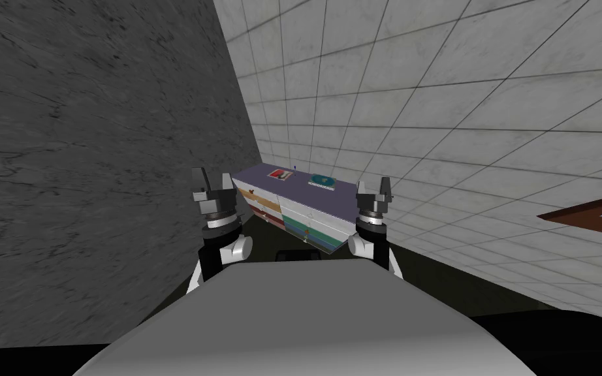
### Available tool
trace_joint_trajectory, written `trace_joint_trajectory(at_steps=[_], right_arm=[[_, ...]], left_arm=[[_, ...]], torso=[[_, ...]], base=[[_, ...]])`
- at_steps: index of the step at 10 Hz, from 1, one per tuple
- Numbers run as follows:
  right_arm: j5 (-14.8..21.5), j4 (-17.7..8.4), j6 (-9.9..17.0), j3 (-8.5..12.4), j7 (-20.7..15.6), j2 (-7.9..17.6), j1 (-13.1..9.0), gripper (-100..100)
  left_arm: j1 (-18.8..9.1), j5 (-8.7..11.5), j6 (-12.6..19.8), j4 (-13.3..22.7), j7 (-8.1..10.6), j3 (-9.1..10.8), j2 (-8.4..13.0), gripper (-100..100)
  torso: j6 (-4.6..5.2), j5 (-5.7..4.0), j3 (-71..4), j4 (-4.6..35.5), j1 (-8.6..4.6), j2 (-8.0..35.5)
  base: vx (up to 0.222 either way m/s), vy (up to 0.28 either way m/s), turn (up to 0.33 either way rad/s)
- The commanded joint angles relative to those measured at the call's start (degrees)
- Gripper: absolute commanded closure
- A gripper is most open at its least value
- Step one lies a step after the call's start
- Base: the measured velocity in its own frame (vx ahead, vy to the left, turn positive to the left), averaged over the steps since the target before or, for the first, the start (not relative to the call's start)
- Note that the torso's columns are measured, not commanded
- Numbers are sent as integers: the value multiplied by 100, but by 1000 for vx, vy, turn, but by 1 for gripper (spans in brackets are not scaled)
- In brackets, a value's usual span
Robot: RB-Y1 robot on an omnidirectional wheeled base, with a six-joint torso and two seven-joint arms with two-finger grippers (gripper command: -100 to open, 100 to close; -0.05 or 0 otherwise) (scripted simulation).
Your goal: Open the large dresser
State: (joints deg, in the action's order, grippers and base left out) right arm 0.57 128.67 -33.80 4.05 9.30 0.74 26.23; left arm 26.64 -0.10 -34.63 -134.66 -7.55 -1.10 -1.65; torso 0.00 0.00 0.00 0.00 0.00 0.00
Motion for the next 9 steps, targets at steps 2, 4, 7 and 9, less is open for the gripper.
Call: trace_joint_trajectory(at_steps=[2,4,7,9], right_arm=[[0,0,0,0,0,0,0,0],[0,1,0,0,0,0,0,0],[0,2,0,0,0,0,0,0],[0,2,-1,0,0,0,0,0]], left_arm=[[0,0,0,0,0,0,0,0],[0,0,0,-1,0,0,0,0],[0,0,0,-1,0,0,0,0],[0,0,0,-2,0,0,0,0]], torso=[[0,0,-1200,600,0,597],[0,0,-2850,1424,0,1422],[0,0,-5381,2691,0,2693],[0,0,-7073,3537,0,3539]], base=[[0,0,0],[0,0,0],[0,0,0],[0,0,0]])
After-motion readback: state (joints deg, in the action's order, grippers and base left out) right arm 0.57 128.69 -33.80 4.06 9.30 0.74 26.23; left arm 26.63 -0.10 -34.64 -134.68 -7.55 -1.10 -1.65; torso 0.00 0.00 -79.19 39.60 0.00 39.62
